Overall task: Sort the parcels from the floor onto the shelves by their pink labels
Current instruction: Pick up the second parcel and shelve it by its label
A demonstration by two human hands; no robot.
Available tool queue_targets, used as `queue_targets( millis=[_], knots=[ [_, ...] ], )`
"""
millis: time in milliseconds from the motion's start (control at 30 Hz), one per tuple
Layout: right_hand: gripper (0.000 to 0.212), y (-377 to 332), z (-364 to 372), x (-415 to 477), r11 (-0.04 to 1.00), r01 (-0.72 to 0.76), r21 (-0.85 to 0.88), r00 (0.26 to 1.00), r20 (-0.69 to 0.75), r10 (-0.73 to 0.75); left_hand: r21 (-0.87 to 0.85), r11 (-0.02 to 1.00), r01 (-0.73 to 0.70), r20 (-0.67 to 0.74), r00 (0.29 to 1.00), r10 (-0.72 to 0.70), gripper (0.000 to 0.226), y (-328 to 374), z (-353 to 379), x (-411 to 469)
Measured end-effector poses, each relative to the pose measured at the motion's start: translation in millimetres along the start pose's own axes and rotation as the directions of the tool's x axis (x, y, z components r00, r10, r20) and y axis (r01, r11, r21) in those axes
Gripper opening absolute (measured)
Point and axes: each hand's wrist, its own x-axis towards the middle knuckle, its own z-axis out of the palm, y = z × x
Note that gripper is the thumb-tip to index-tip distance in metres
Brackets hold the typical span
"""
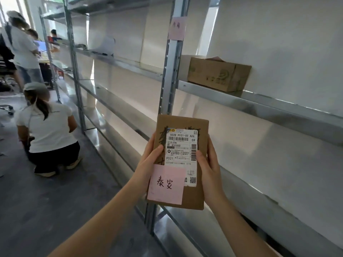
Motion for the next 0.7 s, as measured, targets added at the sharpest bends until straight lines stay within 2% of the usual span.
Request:
queue_targets(
  millis=[100,233,333,467,700],
  knots=[
    [0.054,21.7,0.7,22.1,1.000,-0.026,-0.004,0.997,-0.074,0.026,0.011,0.997,0.076,0.058,0.995,-0.076,0.063,-13.8,-14.5,35.4],
    [0.052,52.0,-7.3,58.8,0.998,-0.061,0.005,0.978,-0.197,0.061,0.007,0.980,0.197,0.133,0.971,-0.196,0.052,-37.3,-24.4,90.4],
    [0.051,77.8,-18.1,89.4,0.996,-0.092,0.012,0.963,-0.254,0.092,0.010,0.973,0.228,0.189,0.956,-0.226,0.057,-61.3,-28.8,134.0],
    [0.048,104.3,-33.0,128.2,0.987,-0.159,0.022,0.933,-0.324,0.158,0.025,0.943,0.332,0.192,0.924,-0.330,0.039,-88.3,-30.7,182.1],
    [0.034,143.5,-34.2,172.0,0.973,-0.230,0.027,0.880,-0.421,0.220,0.070,0.890,0.450,0.197,0.869,-0.455,0.029,-114.7,-44.9,246.1]
  ],
)
